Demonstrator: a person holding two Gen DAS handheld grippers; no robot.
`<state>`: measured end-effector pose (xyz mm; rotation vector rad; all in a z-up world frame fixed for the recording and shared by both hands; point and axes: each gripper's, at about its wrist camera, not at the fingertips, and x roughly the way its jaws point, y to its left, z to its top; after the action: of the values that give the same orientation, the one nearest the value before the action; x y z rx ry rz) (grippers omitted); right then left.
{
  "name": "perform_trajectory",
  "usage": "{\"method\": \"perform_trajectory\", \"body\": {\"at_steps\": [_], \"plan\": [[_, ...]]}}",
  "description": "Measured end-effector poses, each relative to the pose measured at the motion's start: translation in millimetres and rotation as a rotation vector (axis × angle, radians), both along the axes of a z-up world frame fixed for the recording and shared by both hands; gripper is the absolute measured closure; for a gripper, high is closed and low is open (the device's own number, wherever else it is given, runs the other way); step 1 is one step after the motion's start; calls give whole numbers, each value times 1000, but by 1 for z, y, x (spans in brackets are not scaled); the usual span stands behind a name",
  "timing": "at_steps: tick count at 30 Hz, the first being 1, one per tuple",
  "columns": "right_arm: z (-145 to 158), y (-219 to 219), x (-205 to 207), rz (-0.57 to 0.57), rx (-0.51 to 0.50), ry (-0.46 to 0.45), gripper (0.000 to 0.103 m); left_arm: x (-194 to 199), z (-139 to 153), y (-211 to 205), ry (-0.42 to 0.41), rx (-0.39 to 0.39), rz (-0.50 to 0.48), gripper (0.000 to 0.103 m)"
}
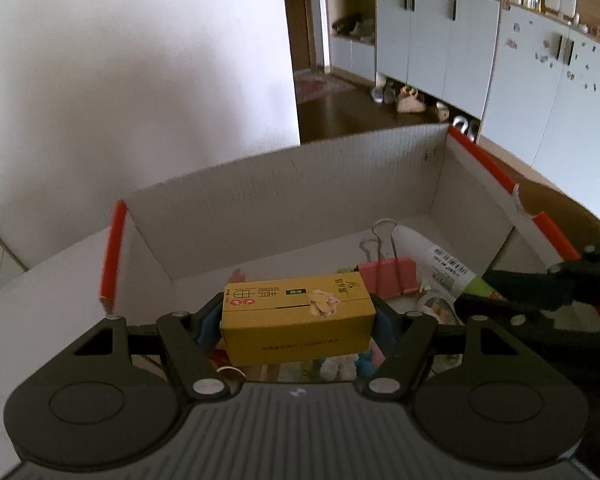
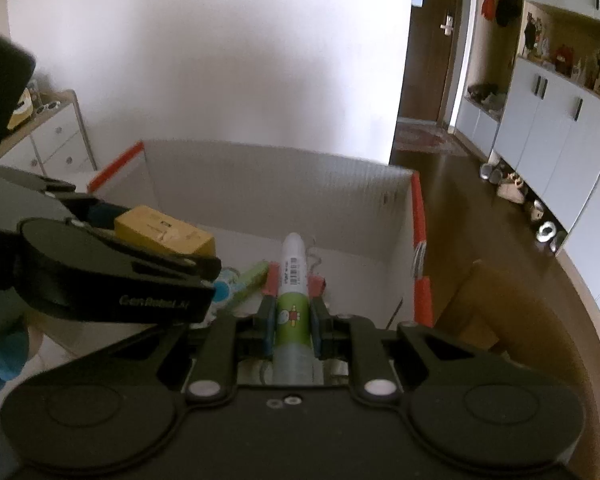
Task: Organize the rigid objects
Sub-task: 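Open both tools to drop the yellow box and glue stick into the box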
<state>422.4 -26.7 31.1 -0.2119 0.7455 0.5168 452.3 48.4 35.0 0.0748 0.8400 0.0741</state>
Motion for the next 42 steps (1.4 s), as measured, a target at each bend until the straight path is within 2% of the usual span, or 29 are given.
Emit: {"method": "perform_trajectory", "body": {"at_steps": [6, 14, 18, 26, 29, 30, 31, 33, 38, 42], "plan": [[-13, 6, 2, 12, -27, 28, 87, 10, -10, -8, 58, 33, -21, 30], [-16, 7, 5, 20, -19, 62, 85, 18, -14, -7, 122, 16, -21, 30], [-14, 8, 3, 22, -13, 66, 78, 18, -16, -6, 136, 10, -5, 30], [-6, 1, 1, 19, 5, 54, 66, 5, -10, -3, 89, 2, 7, 30], [-3, -1, -3, 25, 18, 49, 59, -2, -2, -2, 58, -8, 4, 30], [-1, -1, -5, 27, 21, 44, 54, -5, 2, -2, 45, -17, 2, 30], [1, -1, -7, 32, 22, 39, 43, -9, 5, -2, 32, -21, 1, 30], [4, -1, -14, 35, 11, 7, 30, -14, 11, -4, 10, -19, -3, 30], [13, -4, -24, 35, 12, -14, 30, -27, 24, -8, -30, -19, -2, 30], [23, -11, -33, 27, 30, -26, 25, -41, 34, -9, -67, -28, 5, 30]]}}
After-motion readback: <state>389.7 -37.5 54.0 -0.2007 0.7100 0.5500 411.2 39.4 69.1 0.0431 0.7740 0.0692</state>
